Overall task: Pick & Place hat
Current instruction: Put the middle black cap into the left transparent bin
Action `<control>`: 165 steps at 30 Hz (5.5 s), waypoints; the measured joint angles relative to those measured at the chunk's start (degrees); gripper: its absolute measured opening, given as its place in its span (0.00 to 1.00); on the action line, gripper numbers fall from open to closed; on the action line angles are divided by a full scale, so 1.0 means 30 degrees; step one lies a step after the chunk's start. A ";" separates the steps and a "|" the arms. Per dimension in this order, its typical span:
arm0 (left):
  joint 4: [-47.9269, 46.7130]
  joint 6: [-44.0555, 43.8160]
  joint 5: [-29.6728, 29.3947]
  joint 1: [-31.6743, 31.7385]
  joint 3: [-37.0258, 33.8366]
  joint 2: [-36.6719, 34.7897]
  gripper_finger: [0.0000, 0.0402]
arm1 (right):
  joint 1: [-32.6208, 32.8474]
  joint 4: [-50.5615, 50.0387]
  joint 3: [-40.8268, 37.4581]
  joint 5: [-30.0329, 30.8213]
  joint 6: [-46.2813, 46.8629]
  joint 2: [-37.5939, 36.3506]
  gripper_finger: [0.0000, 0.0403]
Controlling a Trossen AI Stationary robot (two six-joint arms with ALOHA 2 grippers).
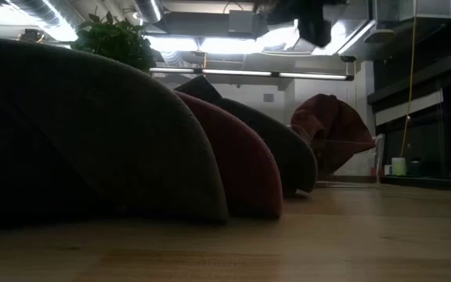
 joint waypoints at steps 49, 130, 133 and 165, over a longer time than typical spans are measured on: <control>0.0000 0.0678 -0.3043 0.0000 0.0000 0.0000 0.32 | 0.4551 0.1103 0.0778 0.4597 -0.4490 0.7052 0.54; -0.1467 0.5445 0.1736 -0.0058 0.6339 0.0767 0.52 | 0.0359 -0.3744 0.7338 -0.2401 -1.1070 0.0342 0.04; -0.1625 0.4493 0.1751 -0.0058 0.6339 0.0780 0.49 | 0.0150 -0.3801 0.7338 -0.2786 -1.1090 0.0342 0.04; -0.0671 -0.8165 0.2286 0.0044 0.6048 0.0787 0.07 | -0.1416 -1.0414 0.7331 0.0003 -0.9434 0.0233 0.41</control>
